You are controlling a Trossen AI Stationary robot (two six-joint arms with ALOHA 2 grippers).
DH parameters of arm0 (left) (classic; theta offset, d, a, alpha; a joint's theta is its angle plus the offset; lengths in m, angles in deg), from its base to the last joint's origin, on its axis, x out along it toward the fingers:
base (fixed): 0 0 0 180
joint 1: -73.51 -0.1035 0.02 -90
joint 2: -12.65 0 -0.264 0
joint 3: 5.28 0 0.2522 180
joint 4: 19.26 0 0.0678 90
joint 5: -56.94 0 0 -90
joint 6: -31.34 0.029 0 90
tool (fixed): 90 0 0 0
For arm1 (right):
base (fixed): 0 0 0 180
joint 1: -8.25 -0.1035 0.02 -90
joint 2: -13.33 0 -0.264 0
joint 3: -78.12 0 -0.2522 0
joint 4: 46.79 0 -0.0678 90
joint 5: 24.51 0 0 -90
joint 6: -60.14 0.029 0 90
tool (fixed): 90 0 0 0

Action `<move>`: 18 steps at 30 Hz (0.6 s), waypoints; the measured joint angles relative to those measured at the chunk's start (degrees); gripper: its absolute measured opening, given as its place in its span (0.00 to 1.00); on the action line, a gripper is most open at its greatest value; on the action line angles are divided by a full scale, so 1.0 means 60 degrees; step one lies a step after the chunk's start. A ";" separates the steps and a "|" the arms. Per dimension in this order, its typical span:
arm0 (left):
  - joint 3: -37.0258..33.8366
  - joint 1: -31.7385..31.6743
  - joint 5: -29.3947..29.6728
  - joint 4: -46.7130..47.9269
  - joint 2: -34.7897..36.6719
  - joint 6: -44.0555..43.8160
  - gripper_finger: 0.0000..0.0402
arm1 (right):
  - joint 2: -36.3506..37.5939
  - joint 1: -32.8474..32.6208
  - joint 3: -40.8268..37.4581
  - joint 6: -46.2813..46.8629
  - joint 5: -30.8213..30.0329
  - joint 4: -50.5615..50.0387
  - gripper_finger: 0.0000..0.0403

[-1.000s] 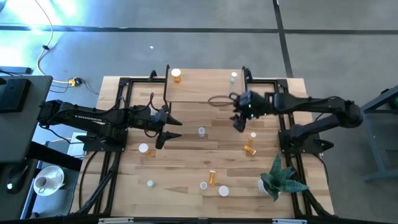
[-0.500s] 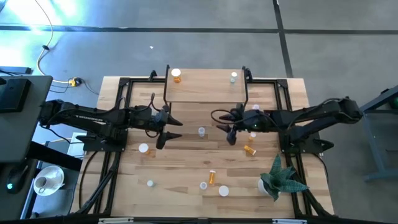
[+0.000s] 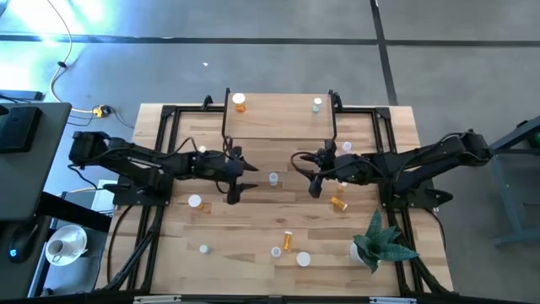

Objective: Pick and place medicine bottles onto shelf by color
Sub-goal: Put the center transparent pill bottle on the shelf

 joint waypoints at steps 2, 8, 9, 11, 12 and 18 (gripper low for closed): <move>-0.0003 0.0000 0.0056 -0.0412 -0.0349 0.0236 0.62 | -0.0004 0.0043 0.0000 -0.0002 0.0001 -0.0067 0.47; 0.0011 -0.0004 0.0550 -0.1939 -0.1452 0.0339 0.62 | -0.0004 0.0045 0.0000 -0.0097 0.0004 -0.0093 0.47; 0.0064 -0.0004 0.0756 -0.2140 -0.1676 0.0337 0.62 | -0.0004 0.0045 0.0000 -0.0098 0.0004 -0.0093 0.47; 0.0178 -0.0004 0.1107 -0.2219 -0.2034 0.0328 0.62 | -0.0004 0.0045 0.0000 -0.0102 0.0004 -0.0093 0.47; 0.0266 -0.0004 0.1179 -0.2221 -0.2225 0.0332 0.62 | -0.0004 0.0045 0.0000 -0.0102 0.0004 -0.0093 0.47; 0.0758 -0.0005 0.1214 -0.2222 -0.3231 0.0329 0.62 | -0.0005 0.0045 0.0000 -0.0102 0.0004 -0.0122 0.47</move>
